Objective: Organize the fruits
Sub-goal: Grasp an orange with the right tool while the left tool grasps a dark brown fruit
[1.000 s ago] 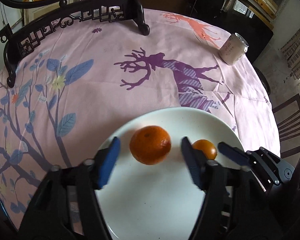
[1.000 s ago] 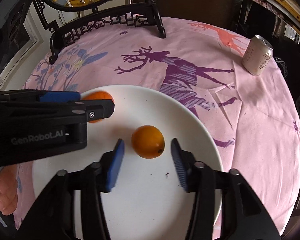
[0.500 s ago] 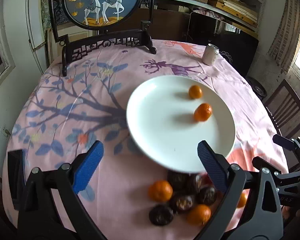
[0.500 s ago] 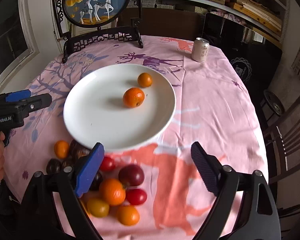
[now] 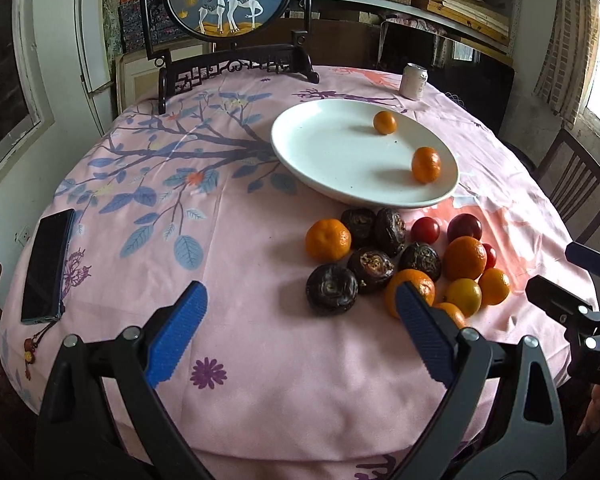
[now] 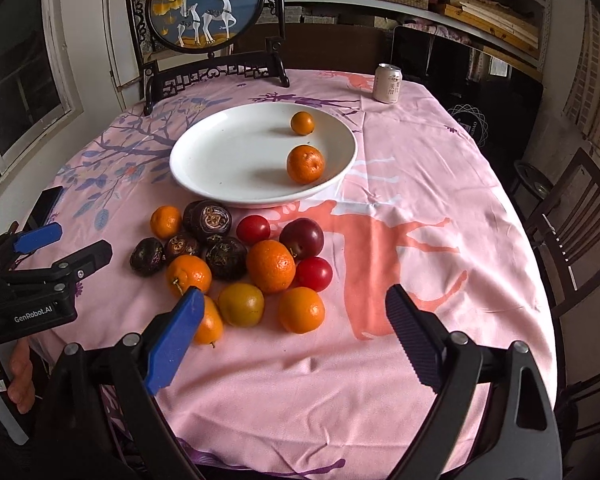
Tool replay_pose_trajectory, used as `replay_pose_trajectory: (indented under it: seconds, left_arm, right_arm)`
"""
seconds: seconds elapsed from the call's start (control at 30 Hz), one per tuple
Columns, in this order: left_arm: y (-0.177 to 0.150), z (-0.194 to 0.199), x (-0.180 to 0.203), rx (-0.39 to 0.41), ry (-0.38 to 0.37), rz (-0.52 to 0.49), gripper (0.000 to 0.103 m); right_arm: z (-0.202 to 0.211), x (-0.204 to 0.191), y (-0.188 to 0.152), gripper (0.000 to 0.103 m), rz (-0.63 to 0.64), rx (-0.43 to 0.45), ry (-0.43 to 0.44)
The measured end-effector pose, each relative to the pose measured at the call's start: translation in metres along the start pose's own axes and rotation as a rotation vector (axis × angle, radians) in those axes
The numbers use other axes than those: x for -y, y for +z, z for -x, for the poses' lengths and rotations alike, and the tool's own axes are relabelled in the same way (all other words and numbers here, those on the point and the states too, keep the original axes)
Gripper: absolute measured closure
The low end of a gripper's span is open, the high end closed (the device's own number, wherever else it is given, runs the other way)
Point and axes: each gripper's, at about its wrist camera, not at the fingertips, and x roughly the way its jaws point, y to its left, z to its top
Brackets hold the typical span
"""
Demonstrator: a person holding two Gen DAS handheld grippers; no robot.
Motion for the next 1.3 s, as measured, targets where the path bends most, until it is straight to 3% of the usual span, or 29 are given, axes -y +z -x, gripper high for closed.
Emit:
replay_pose_trajectory:
  seconds: [0.47, 0.5, 0.53, 0.57, 0.6, 0.7, 0.77, 0.87, 1.1, 1.17, 1.2, 1.23, 1.27, 1.3]
  left_arm:
    - [-0.014, -0.036, 0.001, -0.101, 0.023, -0.022, 0.006]
    - [-0.014, -0.038, 0.000, -0.106, 0.028, -0.021, 0.006]
    - [-0.015, -0.039, -0.001, -0.110, 0.030, -0.020, 0.006]
    - [-0.015, -0.041, -0.001, -0.114, 0.029, -0.017, 0.006]
    - [-0.015, -0.042, -0.002, -0.117, 0.028, -0.014, 0.006]
    - [-0.014, -0.044, -0.003, -0.123, 0.023, -0.010, 0.006]
    - [-0.013, -0.049, -0.004, -0.130, 0.023, -0.006, 0.006]
    - [-0.011, -0.057, -0.008, -0.147, 0.013, 0.005, 0.006]
    - [-0.008, -0.078, -0.001, -0.167, -0.023, -0.007, 0.008]
    - [-0.005, -0.081, 0.004, -0.158, -0.024, -0.012, 0.013]
    - [-0.003, -0.082, 0.006, -0.150, -0.020, -0.020, 0.021]
    - [-0.002, -0.081, 0.007, -0.137, -0.025, -0.025, 0.037]
    - [-0.001, -0.080, 0.009, -0.135, -0.048, -0.029, 0.045]
    - [0.000, -0.078, 0.011, -0.132, -0.060, -0.034, 0.063]
  right_arm:
    - [-0.042, 0.017, -0.022, 0.011, -0.044, -0.077, 0.006]
    - [-0.046, 0.017, -0.022, 0.018, -0.045, -0.071, 0.007]
    - [-0.049, 0.018, -0.022, 0.037, -0.046, -0.073, 0.010]
    - [-0.054, 0.020, -0.021, 0.047, -0.050, -0.093, 0.019]
    - [-0.060, 0.021, -0.022, 0.053, -0.057, -0.114, 0.037]
    - [-0.072, 0.019, -0.022, 0.055, -0.049, -0.129, 0.057]
    - [-0.074, 0.017, -0.021, 0.068, -0.046, -0.114, 0.069]
    - [-0.066, 0.016, -0.019, 0.068, -0.054, -0.113, 0.095]
    - [-0.050, 0.016, -0.019, 0.068, -0.048, -0.095, 0.066]
    - [-0.050, 0.018, -0.019, 0.068, -0.061, -0.097, 0.075]
    - [-0.050, 0.019, -0.019, 0.068, -0.067, -0.098, 0.076]
    - [-0.051, 0.019, -0.019, 0.068, -0.070, -0.098, 0.077]
    - [-0.050, 0.019, -0.020, 0.068, -0.072, -0.099, 0.080]
    - [-0.048, 0.019, -0.019, 0.068, -0.074, -0.097, 0.086]
